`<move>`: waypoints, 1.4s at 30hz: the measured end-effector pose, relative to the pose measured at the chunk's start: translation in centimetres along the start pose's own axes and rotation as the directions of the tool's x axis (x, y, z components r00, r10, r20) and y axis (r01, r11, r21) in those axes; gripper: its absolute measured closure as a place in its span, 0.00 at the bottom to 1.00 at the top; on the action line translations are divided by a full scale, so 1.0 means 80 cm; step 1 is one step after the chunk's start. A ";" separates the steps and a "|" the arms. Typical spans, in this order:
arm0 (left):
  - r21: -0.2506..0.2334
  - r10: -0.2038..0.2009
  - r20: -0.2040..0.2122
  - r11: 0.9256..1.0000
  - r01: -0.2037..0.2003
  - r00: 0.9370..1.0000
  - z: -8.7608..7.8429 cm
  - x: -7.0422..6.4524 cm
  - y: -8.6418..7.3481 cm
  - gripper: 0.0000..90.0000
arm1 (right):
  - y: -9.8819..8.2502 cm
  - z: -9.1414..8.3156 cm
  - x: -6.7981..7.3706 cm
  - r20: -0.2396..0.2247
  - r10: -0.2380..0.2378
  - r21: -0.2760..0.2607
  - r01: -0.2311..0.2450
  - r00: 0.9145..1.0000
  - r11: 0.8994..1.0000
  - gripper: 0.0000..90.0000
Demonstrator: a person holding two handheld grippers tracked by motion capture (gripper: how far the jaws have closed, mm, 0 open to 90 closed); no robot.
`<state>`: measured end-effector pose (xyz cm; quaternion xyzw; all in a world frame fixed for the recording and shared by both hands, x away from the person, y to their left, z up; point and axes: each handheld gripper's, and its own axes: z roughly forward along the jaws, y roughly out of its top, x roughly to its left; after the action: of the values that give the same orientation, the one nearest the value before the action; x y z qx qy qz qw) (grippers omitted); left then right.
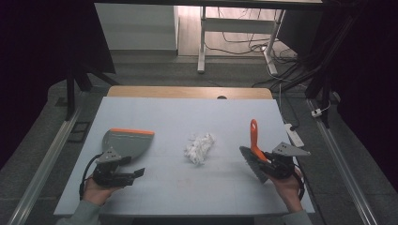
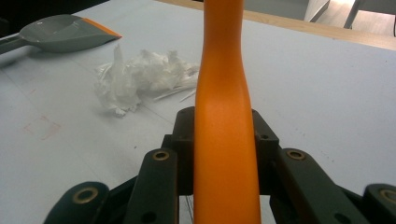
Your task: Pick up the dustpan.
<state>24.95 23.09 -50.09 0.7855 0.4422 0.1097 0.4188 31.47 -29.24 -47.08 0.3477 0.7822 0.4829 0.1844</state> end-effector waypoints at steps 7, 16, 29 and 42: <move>0.003 -0.001 0.002 1.000 0.001 1.000 0.001 0.001 0.000 0.28 | 0.001 -0.001 0.000 0.001 -0.005 -0.004 0.005 1.000 1.000 0.78; 0.006 -0.002 0.005 1.000 0.002 1.000 0.002 0.003 0.002 0.28 | 0.001 0.003 0.002 0.002 -0.010 0.013 0.010 1.000 1.000 0.78; 0.016 0.024 -0.017 1.000 -0.023 1.000 -0.003 -0.009 0.015 0.28 | 0.003 0.003 0.004 0.002 -0.005 0.012 0.005 1.000 1.000 0.78; 0.029 0.009 -0.032 1.000 -0.008 0.999 -0.014 -0.012 0.027 0.27 | 0.003 0.003 0.005 0.001 -0.007 0.016 0.007 1.000 1.000 0.78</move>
<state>25.06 22.37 -47.60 0.7914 0.4471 0.1177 0.4000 31.48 -28.73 -46.94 0.3466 0.7872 0.4759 0.1836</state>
